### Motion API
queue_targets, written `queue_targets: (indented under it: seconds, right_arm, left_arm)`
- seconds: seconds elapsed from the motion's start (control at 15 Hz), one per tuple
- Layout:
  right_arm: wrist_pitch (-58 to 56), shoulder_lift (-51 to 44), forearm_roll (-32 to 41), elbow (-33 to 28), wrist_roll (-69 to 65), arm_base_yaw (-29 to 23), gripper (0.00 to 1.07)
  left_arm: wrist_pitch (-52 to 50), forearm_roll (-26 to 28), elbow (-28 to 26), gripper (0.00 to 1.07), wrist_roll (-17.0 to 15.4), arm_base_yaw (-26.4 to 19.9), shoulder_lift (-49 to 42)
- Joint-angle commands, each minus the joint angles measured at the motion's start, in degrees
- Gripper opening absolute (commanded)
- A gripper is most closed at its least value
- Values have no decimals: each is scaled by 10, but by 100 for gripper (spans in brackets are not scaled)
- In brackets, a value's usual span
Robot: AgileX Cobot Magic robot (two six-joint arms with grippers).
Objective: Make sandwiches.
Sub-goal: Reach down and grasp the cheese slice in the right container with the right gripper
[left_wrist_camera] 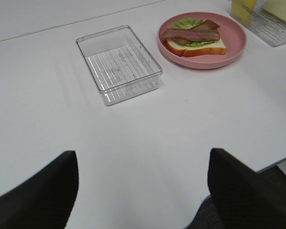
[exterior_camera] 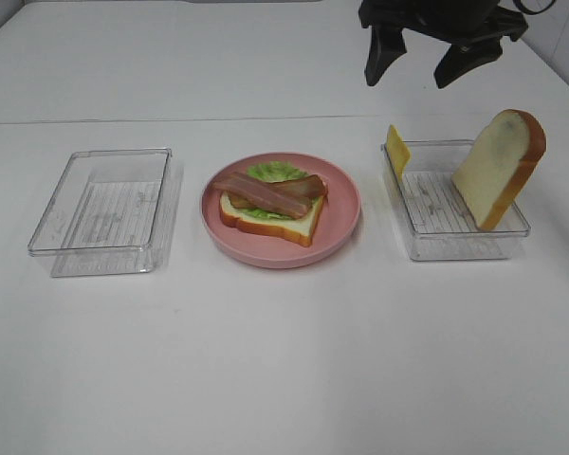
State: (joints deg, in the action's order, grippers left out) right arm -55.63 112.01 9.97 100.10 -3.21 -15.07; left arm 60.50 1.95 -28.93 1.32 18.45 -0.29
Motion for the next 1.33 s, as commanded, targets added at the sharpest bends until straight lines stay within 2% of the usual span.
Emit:
queue_targets:
  seconds: [0.07, 0.67, 0.87, 1.0, 1.2, 1.33]
  right_arm:
    - [6, 17, 1, 3, 3, 26, 79]
    - [107, 132, 6, 3, 32, 32, 66]
    - [125, 148, 6, 3, 32, 32, 63]
    - [147, 156, 6, 3, 29, 32, 58]
    - [146, 166, 3, 3, 29, 32, 57]
    - [140, 175, -1, 3, 29, 32, 53]
  left_arm:
    - [-6, -2, 3, 72, 1, 0, -13]
    - [-6, -2, 3, 72, 1, 0, -13]
    - [-6, -2, 3, 72, 1, 0, -13]
    - [-6, -2, 3, 72, 1, 0, -13]
    - [-6, -2, 3, 72, 1, 0, -13]
    - [-6, -2, 3, 72, 1, 0, -13]
